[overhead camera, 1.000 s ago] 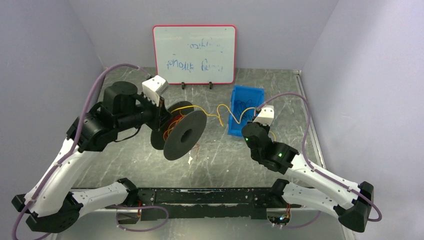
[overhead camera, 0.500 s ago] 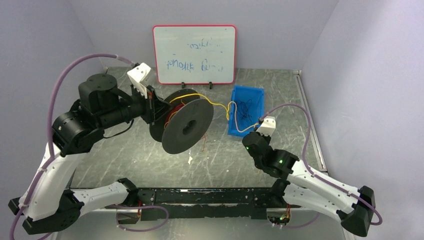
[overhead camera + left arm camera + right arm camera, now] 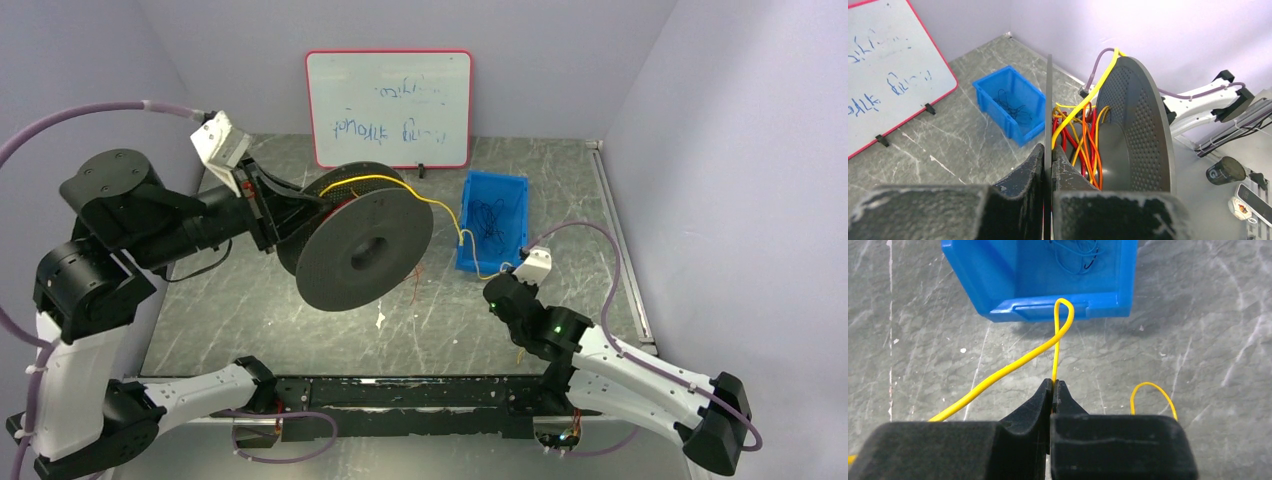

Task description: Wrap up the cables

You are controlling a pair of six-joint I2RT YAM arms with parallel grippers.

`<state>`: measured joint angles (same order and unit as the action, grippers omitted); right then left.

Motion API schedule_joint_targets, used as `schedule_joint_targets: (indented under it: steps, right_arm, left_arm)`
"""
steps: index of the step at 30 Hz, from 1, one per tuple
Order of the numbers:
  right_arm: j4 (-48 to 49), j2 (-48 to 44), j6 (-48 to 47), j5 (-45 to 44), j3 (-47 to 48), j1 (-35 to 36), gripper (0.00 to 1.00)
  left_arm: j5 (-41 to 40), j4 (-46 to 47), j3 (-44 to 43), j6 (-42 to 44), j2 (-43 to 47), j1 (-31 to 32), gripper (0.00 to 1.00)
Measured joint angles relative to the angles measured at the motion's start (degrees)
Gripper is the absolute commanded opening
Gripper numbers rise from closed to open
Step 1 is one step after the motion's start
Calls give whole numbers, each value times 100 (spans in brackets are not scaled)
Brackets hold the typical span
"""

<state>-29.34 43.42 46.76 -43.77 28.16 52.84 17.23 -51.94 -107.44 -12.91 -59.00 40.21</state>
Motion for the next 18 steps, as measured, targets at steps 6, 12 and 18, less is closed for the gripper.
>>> schedule_joint_targets:
  steps: [6,12,18]
  right_arm:
    - [210,-118,365,319,-343,0,0]
    - [380,-251,739,686,-763,-2,0]
    - [708,-647,957,1001,-1141,-2,0]
  left_arm:
    - [-37,98,-28,-131,227,0,7]
    - [-24,103,-603,-197,144,0,7]
    - [-168,127,-951,-273,184,2,7]
